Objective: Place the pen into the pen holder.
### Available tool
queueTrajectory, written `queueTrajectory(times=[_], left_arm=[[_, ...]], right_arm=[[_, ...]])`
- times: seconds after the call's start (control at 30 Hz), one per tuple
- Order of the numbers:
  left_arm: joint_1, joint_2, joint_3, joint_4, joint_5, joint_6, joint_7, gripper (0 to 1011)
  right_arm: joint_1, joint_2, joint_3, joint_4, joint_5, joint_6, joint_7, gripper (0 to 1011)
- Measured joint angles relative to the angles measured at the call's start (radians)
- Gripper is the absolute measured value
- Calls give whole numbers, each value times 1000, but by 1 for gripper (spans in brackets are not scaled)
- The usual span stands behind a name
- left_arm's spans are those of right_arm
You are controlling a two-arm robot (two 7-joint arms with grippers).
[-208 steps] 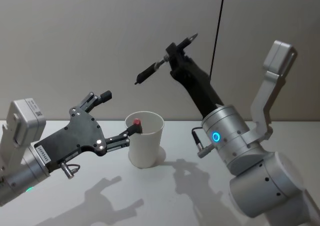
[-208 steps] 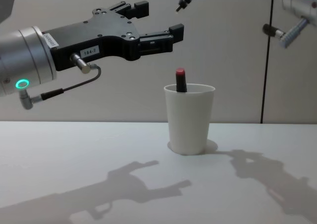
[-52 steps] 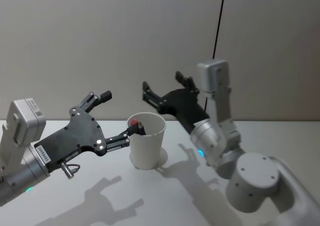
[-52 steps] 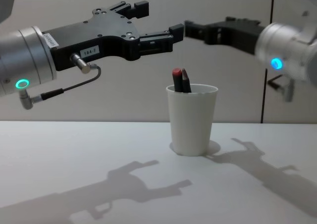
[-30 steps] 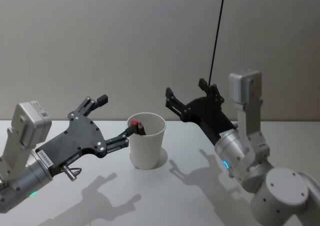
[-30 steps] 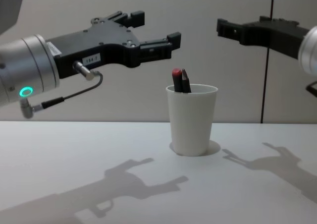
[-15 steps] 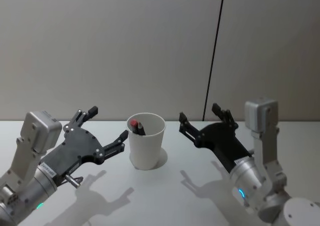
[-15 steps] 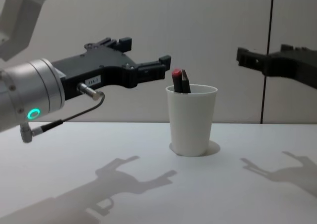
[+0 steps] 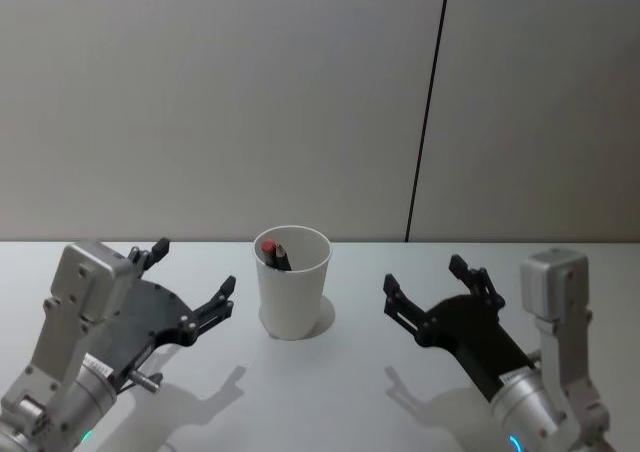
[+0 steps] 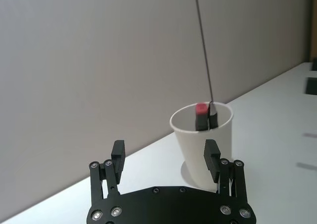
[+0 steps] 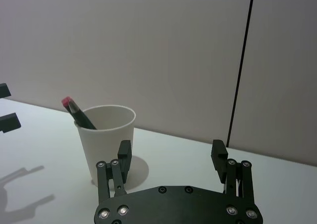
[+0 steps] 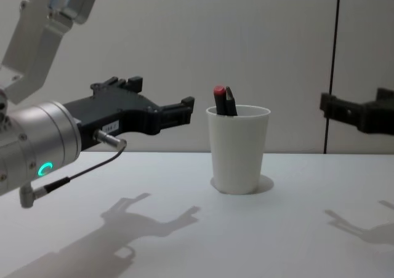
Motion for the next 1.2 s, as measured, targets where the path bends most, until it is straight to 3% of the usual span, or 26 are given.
queueTrajectory(times=[0.2,0.43,1.2], left_arm=[[26,-5,4,-18,20,40,75,1002],[42,-8,7,-29,33,64,122,1002],[43,-8,6,-31,36,68,129,1002]], right_arm=[[-58,17,15,-34,5,-1,-2,1001],[-79,24,21,-46,6,-1,-3,1001],[-81,25,21,-47,6,0,-3,1001]])
